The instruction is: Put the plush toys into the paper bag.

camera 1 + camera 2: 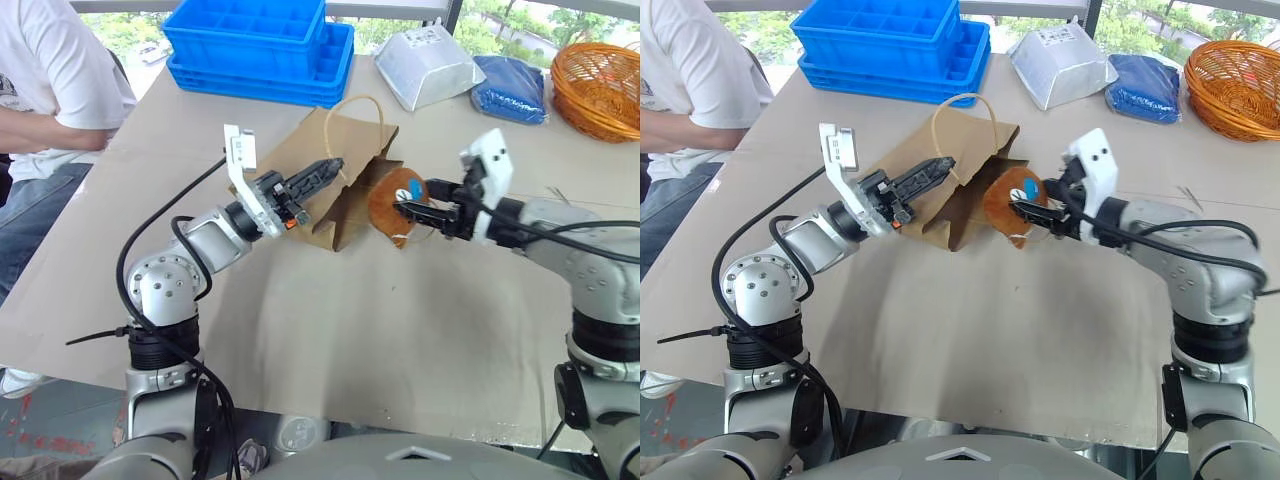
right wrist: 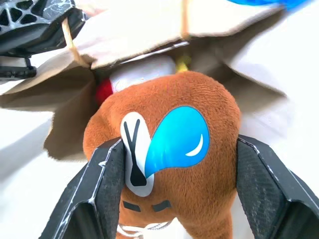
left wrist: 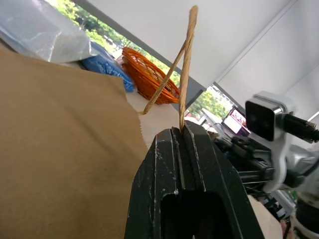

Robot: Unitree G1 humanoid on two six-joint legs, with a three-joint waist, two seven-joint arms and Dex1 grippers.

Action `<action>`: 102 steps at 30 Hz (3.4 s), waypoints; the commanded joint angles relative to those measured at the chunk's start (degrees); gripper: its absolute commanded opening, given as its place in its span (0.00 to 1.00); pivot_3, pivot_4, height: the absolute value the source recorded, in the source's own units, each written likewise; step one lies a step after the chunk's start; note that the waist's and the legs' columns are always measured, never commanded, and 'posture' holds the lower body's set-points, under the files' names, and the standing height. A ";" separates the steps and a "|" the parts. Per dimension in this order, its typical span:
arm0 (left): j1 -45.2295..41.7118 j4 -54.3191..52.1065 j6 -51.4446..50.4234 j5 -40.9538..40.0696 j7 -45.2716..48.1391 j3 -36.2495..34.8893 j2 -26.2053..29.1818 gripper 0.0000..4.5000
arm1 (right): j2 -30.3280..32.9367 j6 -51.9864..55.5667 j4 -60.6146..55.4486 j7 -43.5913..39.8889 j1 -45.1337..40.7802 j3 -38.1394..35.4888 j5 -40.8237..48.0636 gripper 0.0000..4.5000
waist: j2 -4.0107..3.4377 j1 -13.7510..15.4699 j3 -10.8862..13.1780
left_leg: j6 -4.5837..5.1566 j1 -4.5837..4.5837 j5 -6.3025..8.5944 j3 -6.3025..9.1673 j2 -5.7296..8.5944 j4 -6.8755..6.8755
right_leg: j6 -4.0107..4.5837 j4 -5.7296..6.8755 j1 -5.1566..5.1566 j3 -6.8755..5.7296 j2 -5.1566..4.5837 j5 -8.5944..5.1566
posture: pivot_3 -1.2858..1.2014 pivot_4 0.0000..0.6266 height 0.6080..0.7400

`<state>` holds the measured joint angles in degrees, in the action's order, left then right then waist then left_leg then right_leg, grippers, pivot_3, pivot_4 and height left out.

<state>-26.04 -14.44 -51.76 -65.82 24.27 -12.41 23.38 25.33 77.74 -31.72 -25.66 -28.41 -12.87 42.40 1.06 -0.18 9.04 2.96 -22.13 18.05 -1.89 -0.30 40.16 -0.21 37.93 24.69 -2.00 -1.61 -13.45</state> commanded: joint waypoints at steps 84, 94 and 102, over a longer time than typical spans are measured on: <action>0.05 -6.85 2.77 3.58 9.51 2.45 7.28 0.00 | -7.37 14.76 -1.89 12.59 4.92 -15.64 19.28 0.02 | -0.15 0.71 0.09 | -0.02 -0.05 -0.02 0.05 0.02 -0.09 | 0.01 -0.08 0.03 -0.02 0.10 -0.02 | 0.52 0.24 1.00; -11.71 5.01 -6.47 -12.75 7.47 -1.94 7.77 0.00 | 12.19 -20.98 -2.77 29.06 5.15 -14.57 70.60 0.02 | -0.11 0.64 0.21 | 0.09 -0.13 0.03 0.08 0.03 -0.04 | -0.04 -0.17 0.00 -0.02 0.12 -0.03 | 0.52 0.24 1.00; -19.24 17.94 11.72 19.47 26.83 17.87 8.69 0.00 | 17.79 -33.41 -5.11 38.63 0.33 -0.87 70.60 0.02 | -0.07 0.01 0.22 | 0.06 -0.03 0.01 -0.08 0.00 -0.03 | -0.05 -0.09 -0.01 0.18 0.28 -0.04 | 0.52 0.24 1.00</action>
<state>-44.35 2.14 -45.03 -51.95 47.68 2.87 32.48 41.25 44.79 -37.21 11.09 -28.84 -14.44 112.32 0.99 -0.18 9.26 3.03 -22.18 18.07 -1.98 -0.30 40.12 -0.26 37.79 24.67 -1.80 -1.33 -13.49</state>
